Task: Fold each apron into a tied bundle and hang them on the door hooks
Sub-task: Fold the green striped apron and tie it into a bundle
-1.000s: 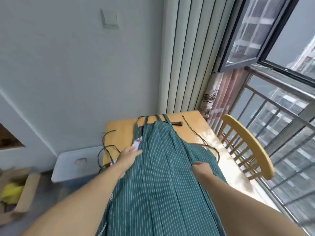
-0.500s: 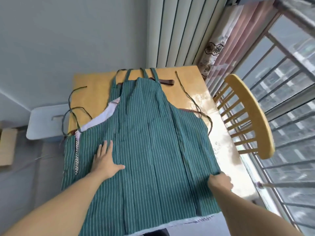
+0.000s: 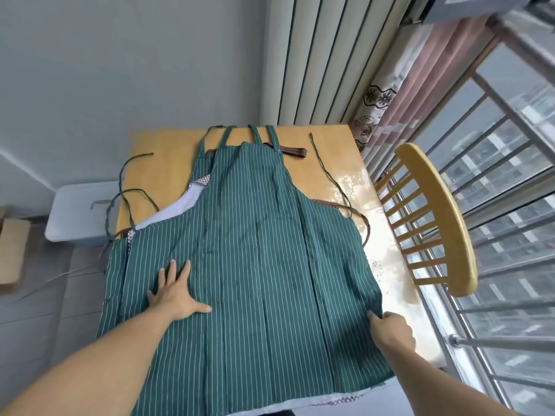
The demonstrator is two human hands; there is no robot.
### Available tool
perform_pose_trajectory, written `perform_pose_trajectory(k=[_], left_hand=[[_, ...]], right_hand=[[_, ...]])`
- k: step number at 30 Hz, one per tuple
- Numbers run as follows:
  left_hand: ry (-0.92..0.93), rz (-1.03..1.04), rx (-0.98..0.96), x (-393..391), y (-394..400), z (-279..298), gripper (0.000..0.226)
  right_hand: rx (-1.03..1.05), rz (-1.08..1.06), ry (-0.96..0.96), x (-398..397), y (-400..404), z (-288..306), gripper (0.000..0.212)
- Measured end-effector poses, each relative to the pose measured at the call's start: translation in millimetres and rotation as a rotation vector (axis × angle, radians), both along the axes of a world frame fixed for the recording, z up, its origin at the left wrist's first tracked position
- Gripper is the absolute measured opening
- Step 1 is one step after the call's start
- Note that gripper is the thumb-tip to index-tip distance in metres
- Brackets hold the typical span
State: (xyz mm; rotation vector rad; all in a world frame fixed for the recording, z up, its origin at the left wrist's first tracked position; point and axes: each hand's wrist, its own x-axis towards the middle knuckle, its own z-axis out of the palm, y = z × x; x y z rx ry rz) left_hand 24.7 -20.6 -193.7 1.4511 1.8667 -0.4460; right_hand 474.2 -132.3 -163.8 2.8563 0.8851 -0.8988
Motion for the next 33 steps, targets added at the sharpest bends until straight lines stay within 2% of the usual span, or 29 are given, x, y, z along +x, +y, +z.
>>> perform_pose_trajectory(k=[3,7,10,13,16,19,22,24,28,31,33], left_hand=[[-0.064,0.036,0.048,-7.2,-6.0,8.5,0.133],[-0.295,0.235,0.137,-33.6,-13.7,19.5,0.107],[-0.403,0.381,0.131,-65.9,-20.2,32.7,0.097],[-0.497,0.570,0.147,-99.1,-22.3,29.4,0.080],[-0.678,0.845,0.109,-120.9,-28.9,23.2,0.066],[-0.890,1.023,0.023,-129.0,-34.9,34.4,0.068],[-0.900,0.948,-0.131,-134.6,-44.6,40.5,0.074],[-0.811,0.802,-0.104,-138.5,-51.5,37.4,0.074],[-0.697,0.599,-0.070,-138.9,-62.7,24.9,0.064],[-0.646,0.542,-0.034,-138.7,-62.1,17.5,0.011],[-0.654,0.461,-0.192,-140.2,-62.2,17.7,0.013]], right_hand=[[0.222,0.011,0.171,-45.1,24.5,22.0,0.032],[0.394,-0.020,0.355,-146.1,66.2,79.2,0.033],[0.465,0.183,0.499,-234.7,70.8,120.0,0.040],[0.414,0.427,0.578,-310.2,62.0,118.2,0.044],[0.342,0.619,0.580,-378.9,47.8,91.8,0.046],[0.082,0.724,0.615,-433.8,28.1,61.1,0.061],[-0.260,0.873,0.563,-456.5,6.5,36.3,0.063],[-0.342,0.951,0.495,-453.0,-3.7,29.3,0.053],[-0.126,0.702,0.194,-409.5,-11.9,21.1,0.031],[-0.048,0.552,0.060,-369.9,-20.0,12.5,0.047],[-0.103,0.509,0.051,-348.7,-27.0,6.5,0.059]])
